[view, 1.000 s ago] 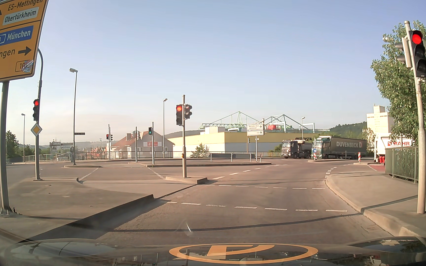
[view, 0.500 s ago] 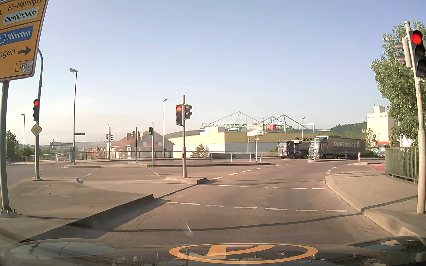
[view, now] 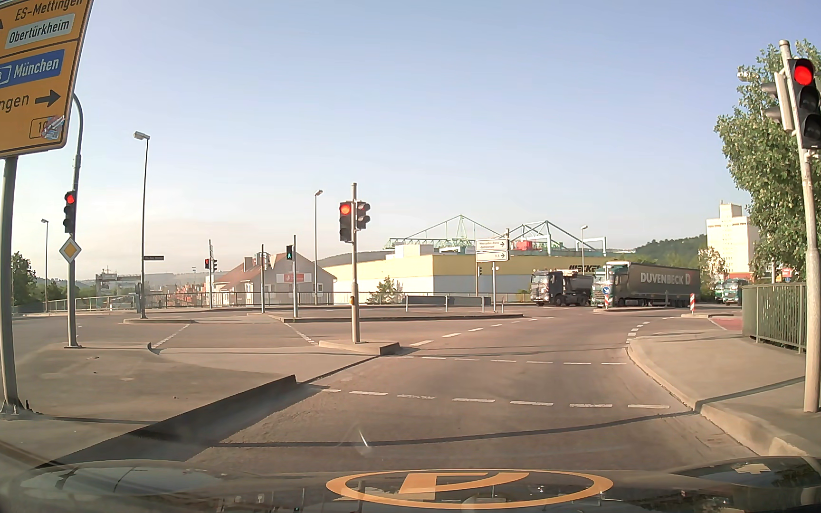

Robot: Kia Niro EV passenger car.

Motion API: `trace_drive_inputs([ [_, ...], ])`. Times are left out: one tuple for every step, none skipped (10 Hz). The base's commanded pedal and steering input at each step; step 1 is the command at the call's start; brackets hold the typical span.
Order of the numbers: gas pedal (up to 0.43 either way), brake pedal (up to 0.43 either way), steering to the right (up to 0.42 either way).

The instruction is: Follow the waypoints while adhering to traffic rules and regulations

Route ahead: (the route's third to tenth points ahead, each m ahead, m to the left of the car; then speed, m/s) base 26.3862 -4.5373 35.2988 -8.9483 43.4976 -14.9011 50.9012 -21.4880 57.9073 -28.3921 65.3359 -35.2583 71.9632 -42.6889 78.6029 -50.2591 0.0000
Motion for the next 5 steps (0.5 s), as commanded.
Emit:
trace_drive_inputs([
  [0.0, 0.274, 0.084],
  [0.0, 0.274, 0.084],
  [0.0, 0.274, 0.085],
  [0.0, 0.274, 0.084],
  [0.0, 0.274, 0.085],
])
